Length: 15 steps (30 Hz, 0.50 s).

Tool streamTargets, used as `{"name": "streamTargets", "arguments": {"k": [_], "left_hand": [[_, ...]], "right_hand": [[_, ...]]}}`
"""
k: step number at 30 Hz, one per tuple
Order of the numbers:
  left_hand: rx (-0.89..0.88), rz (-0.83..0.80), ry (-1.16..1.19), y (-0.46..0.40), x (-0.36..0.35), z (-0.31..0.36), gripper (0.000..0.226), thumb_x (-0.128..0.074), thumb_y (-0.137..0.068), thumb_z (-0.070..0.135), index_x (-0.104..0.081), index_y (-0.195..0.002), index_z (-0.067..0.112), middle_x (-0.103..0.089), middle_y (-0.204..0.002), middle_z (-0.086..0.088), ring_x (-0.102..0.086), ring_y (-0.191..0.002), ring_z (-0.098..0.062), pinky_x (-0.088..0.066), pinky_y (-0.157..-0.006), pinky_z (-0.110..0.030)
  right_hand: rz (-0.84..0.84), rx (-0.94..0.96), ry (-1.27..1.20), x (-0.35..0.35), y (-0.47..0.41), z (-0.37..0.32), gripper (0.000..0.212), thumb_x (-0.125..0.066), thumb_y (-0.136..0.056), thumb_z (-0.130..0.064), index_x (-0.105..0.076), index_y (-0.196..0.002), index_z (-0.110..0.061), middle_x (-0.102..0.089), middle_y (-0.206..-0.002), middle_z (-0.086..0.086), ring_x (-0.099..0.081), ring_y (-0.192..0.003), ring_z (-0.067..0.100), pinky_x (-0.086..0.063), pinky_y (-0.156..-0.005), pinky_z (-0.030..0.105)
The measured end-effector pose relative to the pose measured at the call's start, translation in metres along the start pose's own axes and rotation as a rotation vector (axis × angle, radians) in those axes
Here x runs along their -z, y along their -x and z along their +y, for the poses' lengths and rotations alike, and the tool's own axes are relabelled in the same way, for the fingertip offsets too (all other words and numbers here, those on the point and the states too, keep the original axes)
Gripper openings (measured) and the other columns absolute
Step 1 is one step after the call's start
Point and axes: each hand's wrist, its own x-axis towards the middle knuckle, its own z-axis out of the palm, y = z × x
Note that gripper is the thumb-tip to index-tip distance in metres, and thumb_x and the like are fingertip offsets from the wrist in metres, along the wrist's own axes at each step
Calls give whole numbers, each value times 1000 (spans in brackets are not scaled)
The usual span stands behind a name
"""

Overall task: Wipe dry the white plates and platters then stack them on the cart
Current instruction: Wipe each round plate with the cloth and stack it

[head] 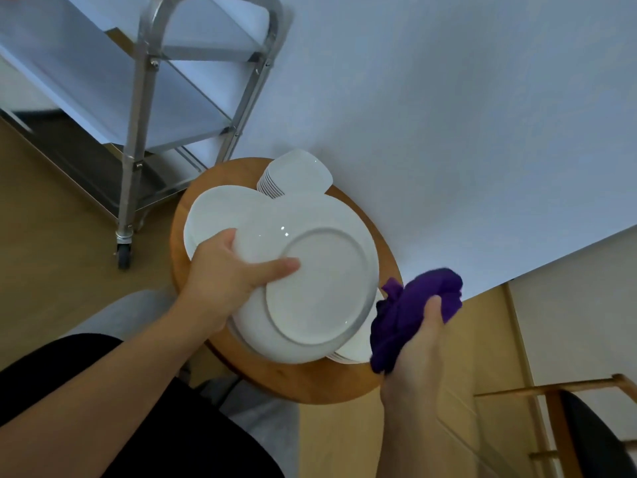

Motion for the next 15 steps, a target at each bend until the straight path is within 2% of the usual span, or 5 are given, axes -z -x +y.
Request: {"name": "streamTargets", "arguments": {"k": [3, 6, 8, 10, 15], "left_hand": [[-121, 26, -116, 11, -9, 7, 71, -57, -51, 68, -60, -82, 4, -66, -80, -7, -62, -77, -24, -52, -71, -36], [-269, 49, -244, 15, -11, 16, 66, -37, -66, 69, -46, -65, 4, -48, -60, -10, -45, -57, -18, -37, -53, -15], [-335, 54, -260, 16, -11, 19, 68, -35, -70, 66, -49, -69, -1, -52, -65, -18, -47, -58, -22, -39, -53, -18], [-360, 56, -248, 18, -10, 20, 72, -36, -72, 64, -54, -79, -6, -59, -73, -19, -55, -66, -26, -45, -57, -24], [-349, 85, -212, 19, -11, 17, 63, -38, -72, 62, -53, -73, 1, -56, -66, -7, -53, -61, -11, -41, -49, -9]], "right_hand": [[-1, 224, 259, -18, 5, 0, 43, -50, -80, -62, -46, -121, -52, -58, -122, -20, -54, -116, 9, -45, -98, 39], [-90, 275, 200, -33, 9, -3, 37, -49, -95, -39, -37, -121, -62, -52, -110, -42, -50, -106, -15, -42, -88, 23], [-117, 337, 197, -40, 11, -6, 41, -46, -97, -33, -36, -127, -59, -51, -117, -38, -50, -105, -16, -42, -88, 21], [-105, 411, 271, -47, 17, -9, 41, -41, -93, -42, -31, -125, -65, -49, -125, -33, -49, -109, -11, -43, -86, 19], [-65, 678, 407, -60, 27, -7, 38, -40, -89, -36, -31, -123, -51, -47, -139, -2, -45, -126, 17, -41, -103, 46]]}}
